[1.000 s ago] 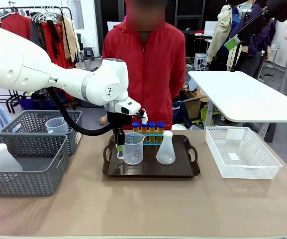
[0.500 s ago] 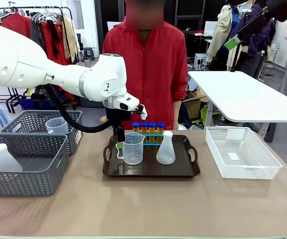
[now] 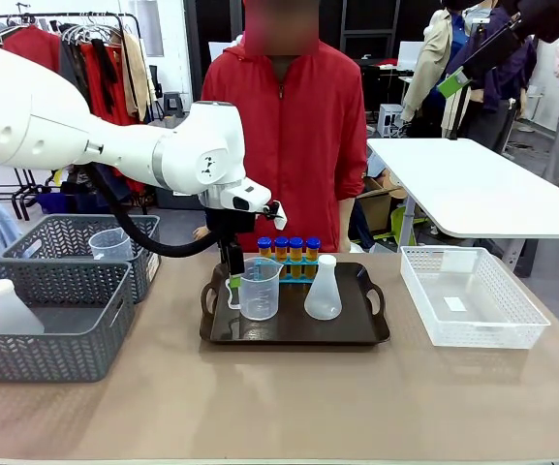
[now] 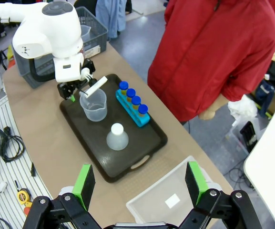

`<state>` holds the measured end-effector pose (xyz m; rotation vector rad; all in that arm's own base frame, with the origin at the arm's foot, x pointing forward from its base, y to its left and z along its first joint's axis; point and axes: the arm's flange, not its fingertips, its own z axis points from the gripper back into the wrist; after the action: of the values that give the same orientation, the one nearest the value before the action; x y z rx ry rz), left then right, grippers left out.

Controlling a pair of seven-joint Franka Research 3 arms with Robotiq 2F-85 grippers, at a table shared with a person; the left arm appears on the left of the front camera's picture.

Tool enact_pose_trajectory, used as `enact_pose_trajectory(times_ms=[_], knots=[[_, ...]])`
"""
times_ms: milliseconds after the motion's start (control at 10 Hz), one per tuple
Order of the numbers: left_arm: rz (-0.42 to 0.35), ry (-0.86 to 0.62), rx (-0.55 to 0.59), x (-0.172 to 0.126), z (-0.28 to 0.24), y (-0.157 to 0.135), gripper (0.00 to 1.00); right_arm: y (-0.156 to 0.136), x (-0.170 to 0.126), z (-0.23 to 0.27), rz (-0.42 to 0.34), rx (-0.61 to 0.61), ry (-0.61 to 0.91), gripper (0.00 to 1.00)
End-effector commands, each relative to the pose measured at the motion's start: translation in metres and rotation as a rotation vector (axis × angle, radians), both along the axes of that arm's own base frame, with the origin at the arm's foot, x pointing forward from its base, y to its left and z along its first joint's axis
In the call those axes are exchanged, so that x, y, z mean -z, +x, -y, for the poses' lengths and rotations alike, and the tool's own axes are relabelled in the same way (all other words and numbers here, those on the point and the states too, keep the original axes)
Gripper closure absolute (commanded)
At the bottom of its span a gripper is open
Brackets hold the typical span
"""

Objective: Prepare the laboratory tools.
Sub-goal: Pick up one Large Measuring Cup and place it on the Handle tray.

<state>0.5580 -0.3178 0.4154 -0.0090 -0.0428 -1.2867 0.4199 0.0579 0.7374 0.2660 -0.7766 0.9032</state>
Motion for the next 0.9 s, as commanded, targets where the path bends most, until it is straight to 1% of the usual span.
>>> enact_pose_trajectory(times_ms=[0,400,500,600,800], knots=[[0.015,0.008,0.008,0.001,0.0,0.001,0.0,-0.001,-0.001,0.0,0.003,-0.004,0.001,0.0],[0.015,0.008,0.008,0.001,0.0,0.001,0.0,-0.001,-0.001,0.0,0.003,-0.004,0.001,0.0],[0.002,0.007,0.004,0.002,0.0,0.0,0.0,-0.001,-0.001,0.0,0.003,-0.004,0.001,0.0],[-0.058,-0.006,0.019,-0.019,-0.01,-0.007,0.0,-0.001,-0.001,0.0,0.003,-0.004,0.001,0.0],[-0.066,-0.052,0.07,-0.049,-0.024,-0.007,0.0,-0.001,-0.001,0.0,0.003,-0.004,0.001,0.0]])
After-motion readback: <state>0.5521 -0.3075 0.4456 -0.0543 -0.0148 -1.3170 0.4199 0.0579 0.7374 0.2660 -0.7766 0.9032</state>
